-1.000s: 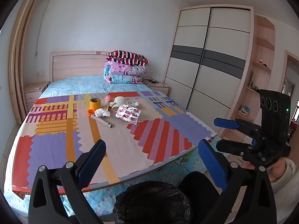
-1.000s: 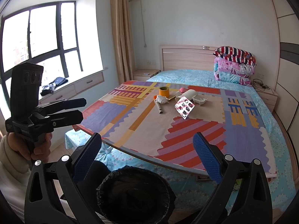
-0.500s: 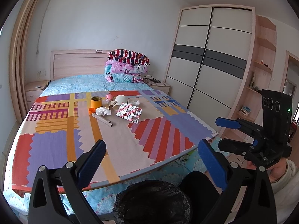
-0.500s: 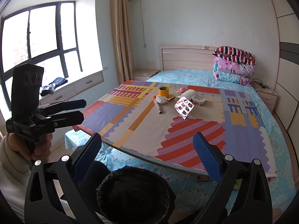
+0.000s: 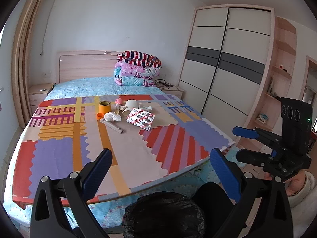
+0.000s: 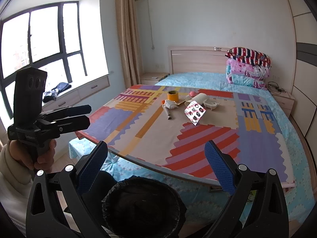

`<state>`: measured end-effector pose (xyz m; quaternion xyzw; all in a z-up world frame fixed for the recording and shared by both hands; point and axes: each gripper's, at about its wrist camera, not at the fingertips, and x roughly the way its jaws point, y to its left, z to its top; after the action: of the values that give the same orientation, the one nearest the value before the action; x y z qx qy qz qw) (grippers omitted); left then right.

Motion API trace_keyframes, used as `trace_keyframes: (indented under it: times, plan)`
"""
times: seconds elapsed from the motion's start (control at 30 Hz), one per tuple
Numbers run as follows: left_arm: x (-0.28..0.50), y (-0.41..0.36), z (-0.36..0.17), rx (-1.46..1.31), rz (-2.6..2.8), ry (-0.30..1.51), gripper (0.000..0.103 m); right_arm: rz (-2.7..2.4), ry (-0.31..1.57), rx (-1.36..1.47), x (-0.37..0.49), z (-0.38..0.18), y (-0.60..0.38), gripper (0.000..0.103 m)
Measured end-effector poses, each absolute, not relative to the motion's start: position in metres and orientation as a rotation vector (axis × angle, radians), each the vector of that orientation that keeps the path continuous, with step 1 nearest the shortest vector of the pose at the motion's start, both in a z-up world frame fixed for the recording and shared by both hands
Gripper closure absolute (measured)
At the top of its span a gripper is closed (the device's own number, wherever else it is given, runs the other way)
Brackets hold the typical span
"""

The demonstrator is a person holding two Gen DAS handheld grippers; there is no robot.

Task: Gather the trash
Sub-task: 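Move both tools toward the blister pack and crumpled tissue on the mat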

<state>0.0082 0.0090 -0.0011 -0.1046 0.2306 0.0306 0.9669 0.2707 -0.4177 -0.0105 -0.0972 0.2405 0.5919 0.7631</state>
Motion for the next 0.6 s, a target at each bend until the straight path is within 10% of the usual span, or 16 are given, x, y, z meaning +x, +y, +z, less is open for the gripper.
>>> trace_keyframes:
  times: [0.6]
  plan:
    - [0.078, 0.056, -0.013, -0.19, 0.096, 0.523, 0.008, 1.242, 0.57, -0.217, 0.323, -0.028, -0.37, 0.004]
